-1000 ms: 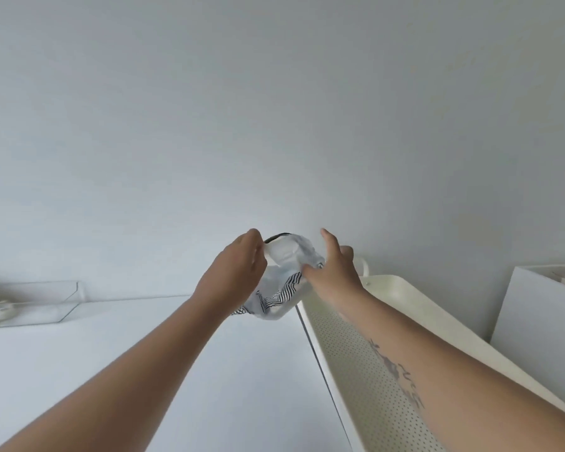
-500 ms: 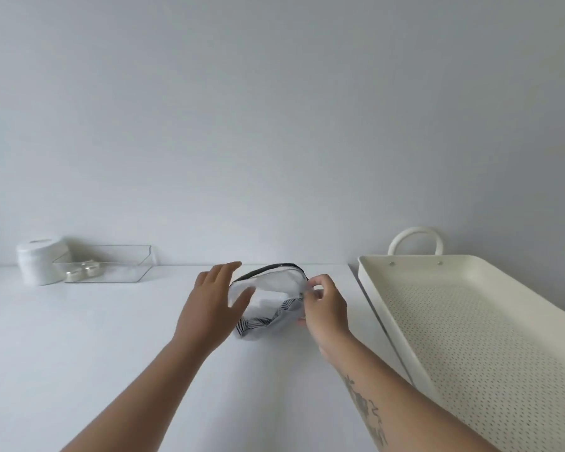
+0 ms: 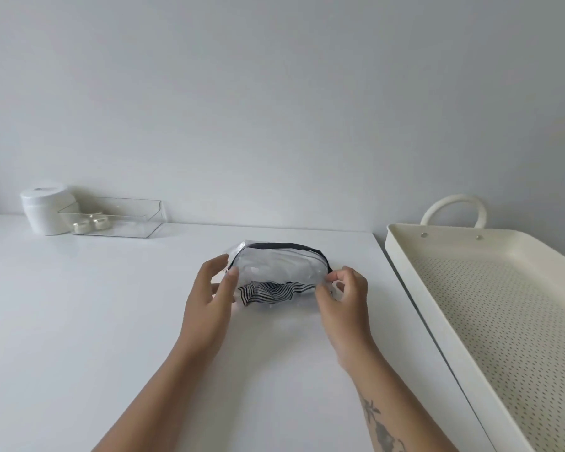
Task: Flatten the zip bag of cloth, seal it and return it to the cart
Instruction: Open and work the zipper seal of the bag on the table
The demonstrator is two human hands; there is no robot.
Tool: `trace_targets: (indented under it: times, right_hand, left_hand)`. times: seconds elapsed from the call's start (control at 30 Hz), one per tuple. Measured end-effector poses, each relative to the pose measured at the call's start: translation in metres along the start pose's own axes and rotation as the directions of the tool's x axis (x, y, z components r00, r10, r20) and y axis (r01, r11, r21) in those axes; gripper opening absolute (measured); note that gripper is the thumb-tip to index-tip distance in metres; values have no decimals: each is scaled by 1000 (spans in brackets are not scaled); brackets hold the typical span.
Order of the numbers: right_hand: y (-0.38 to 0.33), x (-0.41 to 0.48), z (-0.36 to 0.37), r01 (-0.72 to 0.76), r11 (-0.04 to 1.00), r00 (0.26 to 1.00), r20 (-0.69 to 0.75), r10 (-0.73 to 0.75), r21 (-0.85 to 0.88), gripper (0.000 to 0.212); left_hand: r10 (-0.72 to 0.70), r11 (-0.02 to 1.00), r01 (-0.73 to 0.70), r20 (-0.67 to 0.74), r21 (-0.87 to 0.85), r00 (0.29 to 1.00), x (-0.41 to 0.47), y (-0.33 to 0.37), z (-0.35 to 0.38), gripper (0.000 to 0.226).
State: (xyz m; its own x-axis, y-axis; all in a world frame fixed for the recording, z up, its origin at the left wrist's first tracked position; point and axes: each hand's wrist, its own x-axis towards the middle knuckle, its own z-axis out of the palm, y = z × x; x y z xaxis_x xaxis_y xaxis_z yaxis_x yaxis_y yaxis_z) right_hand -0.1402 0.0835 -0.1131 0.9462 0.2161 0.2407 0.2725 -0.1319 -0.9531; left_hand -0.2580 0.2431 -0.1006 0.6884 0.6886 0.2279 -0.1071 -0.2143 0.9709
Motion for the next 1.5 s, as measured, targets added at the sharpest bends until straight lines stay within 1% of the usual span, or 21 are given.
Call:
trace_targets:
  times: [0.1, 0.17, 0.27, 0.33, 0.43, 0.47, 0.53, 0.6, 0.7, 0.8, 0.87, 1.0, 1.07, 1.13, 1.2, 1.23, 1.37, 1.43, 1.5]
  right_hand:
    - [2, 4, -2, 0, 1000, 996, 89, 0, -5, 10]
    - [2, 5, -3, -1, 1000, 990, 142, 2, -8, 13]
    - [-2, 6, -5, -21, 1000, 985, 174, 18, 10, 16]
    - [-4, 8, -7, -60, 994, 976, 217, 38, 96, 24]
    - [-5, 13, -10, -163, 955, 951, 298, 84, 250, 44]
    - [-4, 15, -10, -199, 933, 942, 320, 98, 301, 45]
    - [-4, 19, -11, -266, 885, 921, 373, 116, 383, 35]
    - [-4, 22, -14, -300, 853, 898, 430, 100, 428, 26]
    - [-2, 25, -19, -333, 830, 847, 529, 54, 448, 28]
    - [0, 26, -21, -357, 821, 815, 578, 42, 445, 32]
    - [1, 25, -20, -351, 824, 827, 560, 50, 444, 31]
    - [2, 24, -17, -314, 846, 872, 484, 76, 431, 22]
    - [3, 23, -16, -290, 868, 886, 456, 84, 404, 18]
    - [3, 23, -14, -257, 894, 897, 435, 79, 367, 16]
    - [3, 22, -12, -212, 922, 911, 407, 66, 325, 18]
    - [3, 23, -11, -189, 934, 920, 387, 61, 303, 20]
    - [4, 23, -9, -103, 966, 957, 289, 30, 239, 19]
    - [5, 23, -6, -74, 972, 976, 215, 26, 221, 18]
    - [5, 22, -2, -32, 987, 992, 124, 12, 158, 20]
  left_hand:
    - [-108, 986, 110, 25, -126, 994, 5, 0, -6, 27]
    - [-165, 970, 173, 60, -171, 985, 9, -2, -11, 24]
    - [-159, 957, 192, 159, -216, 974, 14, -4, -16, 26]
    - [-154, 956, 202, 224, -214, 962, 17, -6, -19, 27]
    - [-140, 947, 216, 302, -236, 943, 21, -11, -23, 28]
    - [-139, 942, 223, 313, -251, 940, 22, -12, -24, 28]
    - [-136, 932, 233, 327, -280, 935, 24, -12, -24, 30]
    - [-133, 930, 231, 323, -287, 937, 25, -12, -24, 28]
    - [-135, 940, 212, 277, -269, 951, 27, -13, -23, 14]
    - [-134, 946, 195, 235, -258, 963, 28, -13, -22, 13]
    - [-129, 948, 187, 224, -259, 966, 27, -12, -21, 14]
    - [-126, 953, 173, 195, -247, 973, 26, -11, -20, 13]
    - [-113, 965, 145, 152, -218, 982, 27, -12, -20, 14]
    - [-76, 984, 89, 85, -157, 993, 27, -13, -20, 10]
    - [-37, 992, 41, 36, -121, 999, 27, -14, -20, 3]
    - [-25, 993, 27, 21, -112, 999, 27, -14, -19, 4]
    - [-8, 999, 6, -50, -46, 999, 28, -13, -17, 12]
    - [-3, 1000, 1, -93, -19, 996, 29, -14, -19, 14]
    - [3, 1000, -2, -122, 10, 993, 29, -16, -20, 14]
